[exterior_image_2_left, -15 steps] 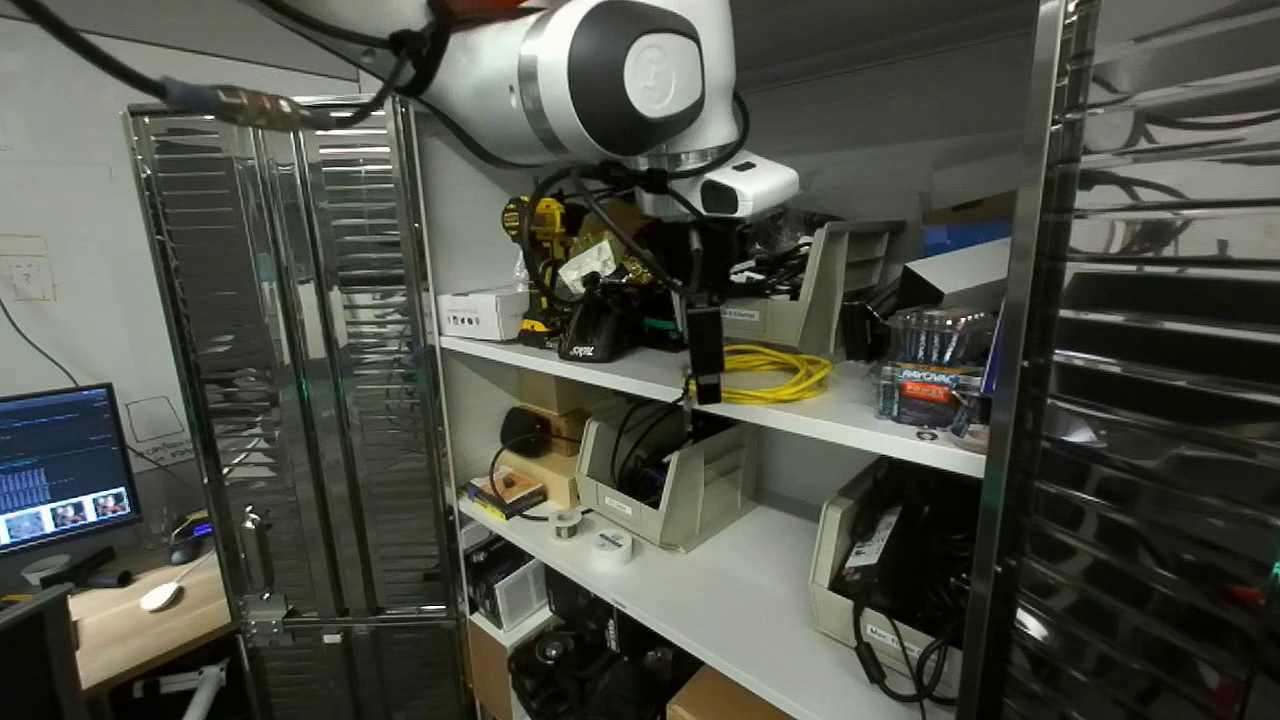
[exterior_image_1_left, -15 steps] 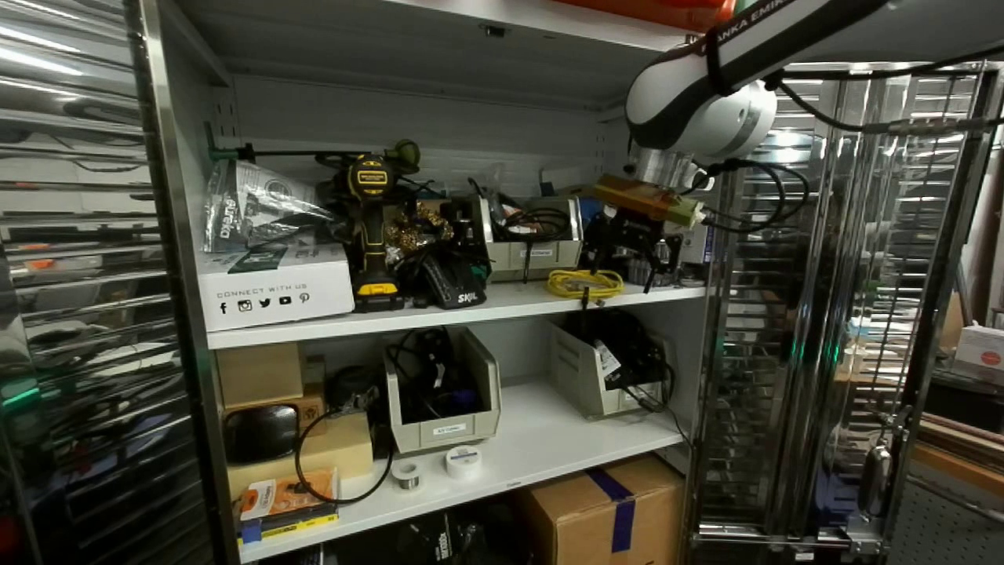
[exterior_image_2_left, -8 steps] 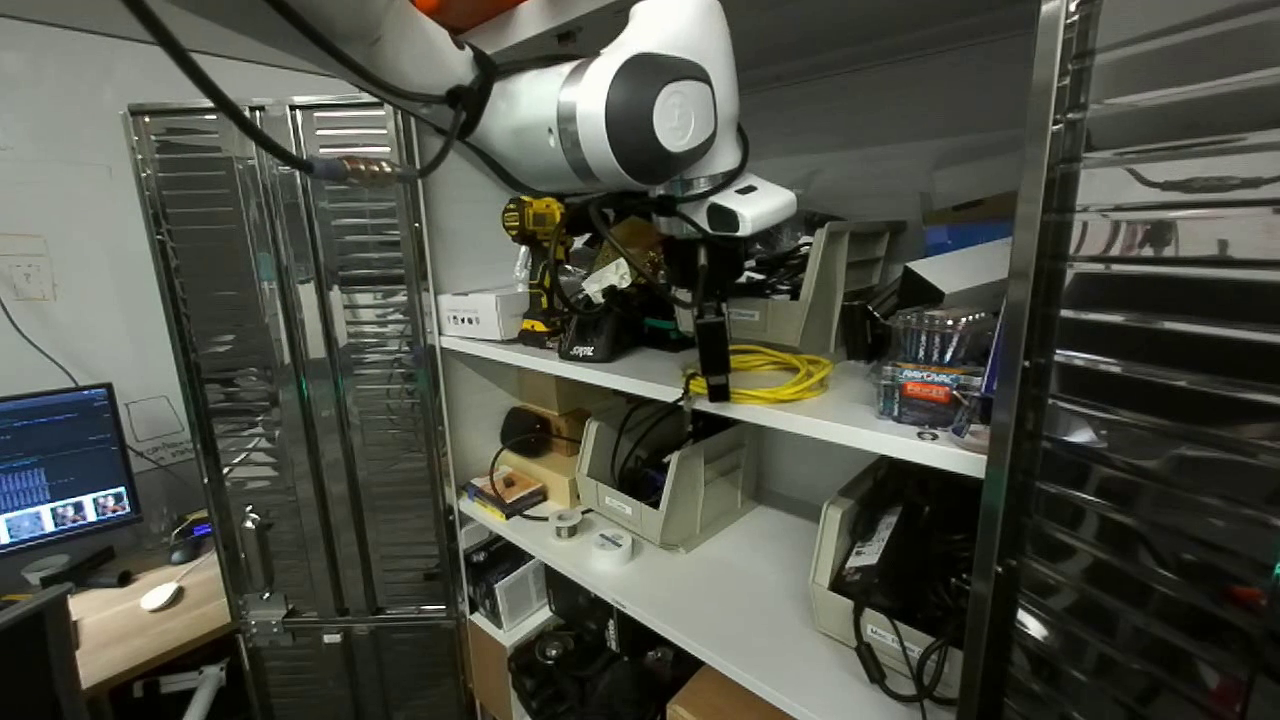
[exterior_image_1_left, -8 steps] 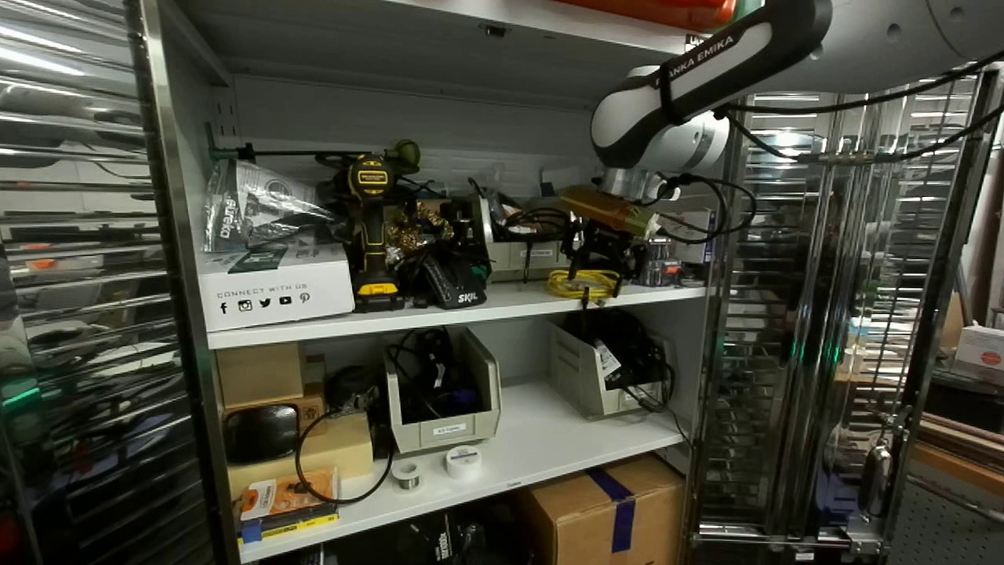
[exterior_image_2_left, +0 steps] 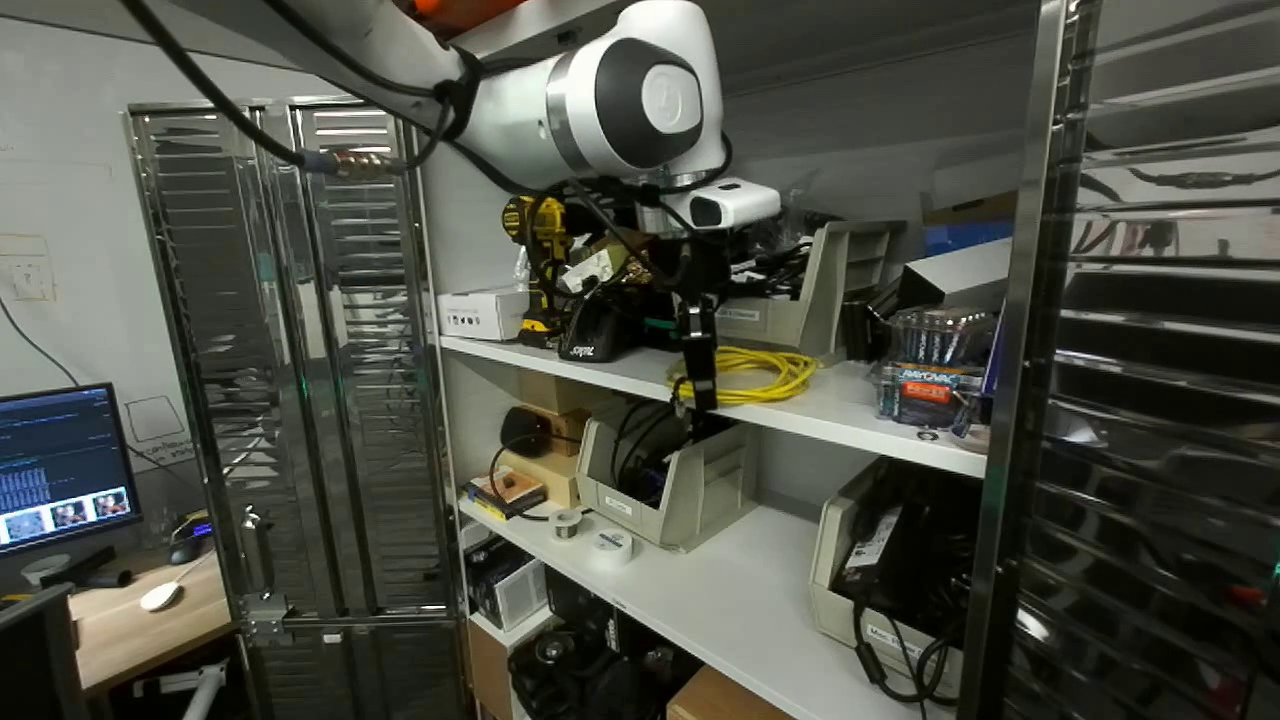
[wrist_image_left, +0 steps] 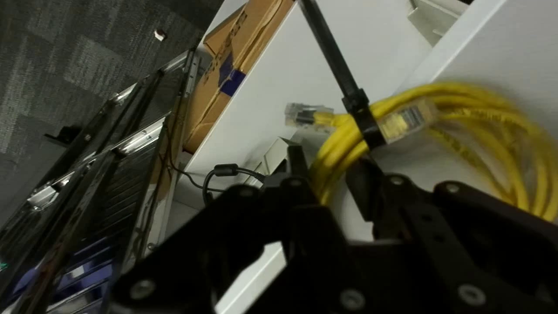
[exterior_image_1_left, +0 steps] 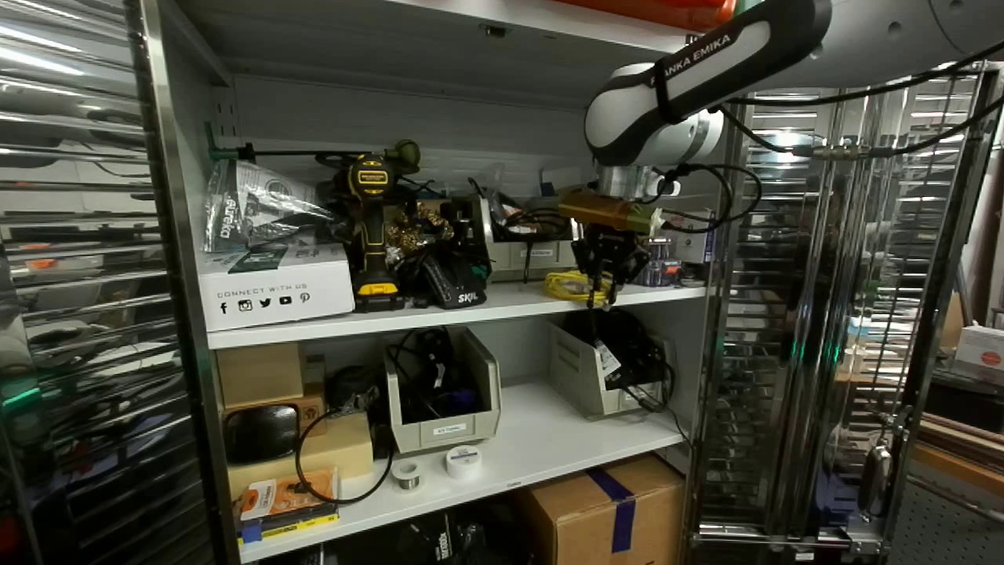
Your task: Put the yellow cable into the compartment.
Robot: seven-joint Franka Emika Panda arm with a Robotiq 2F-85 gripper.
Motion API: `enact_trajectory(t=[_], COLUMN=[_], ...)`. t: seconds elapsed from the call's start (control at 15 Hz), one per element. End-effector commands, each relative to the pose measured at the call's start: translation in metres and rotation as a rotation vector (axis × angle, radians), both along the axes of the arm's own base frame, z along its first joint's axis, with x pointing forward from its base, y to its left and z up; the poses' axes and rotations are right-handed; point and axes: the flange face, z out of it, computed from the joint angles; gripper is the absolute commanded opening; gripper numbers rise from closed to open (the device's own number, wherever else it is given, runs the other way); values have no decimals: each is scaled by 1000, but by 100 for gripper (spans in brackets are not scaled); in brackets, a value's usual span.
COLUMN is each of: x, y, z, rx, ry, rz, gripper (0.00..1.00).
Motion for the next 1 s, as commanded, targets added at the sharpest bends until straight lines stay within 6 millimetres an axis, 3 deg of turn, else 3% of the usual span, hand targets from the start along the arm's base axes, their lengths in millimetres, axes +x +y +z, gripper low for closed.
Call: enact_trajectory(t=[0.0, 0.07, 0.2, 0.4, 0.93], x=[-11, -13, -19, -35, -100], y=[2, 3, 9, 29, 93], z=[8, 8, 13, 28, 64], rx=[-53, -75, -117, -183, -351], ry=[34, 20, -28, -172, -513], rz=[-36, -40, -43, -66, -31], gripper=[12, 10, 16, 18, 16])
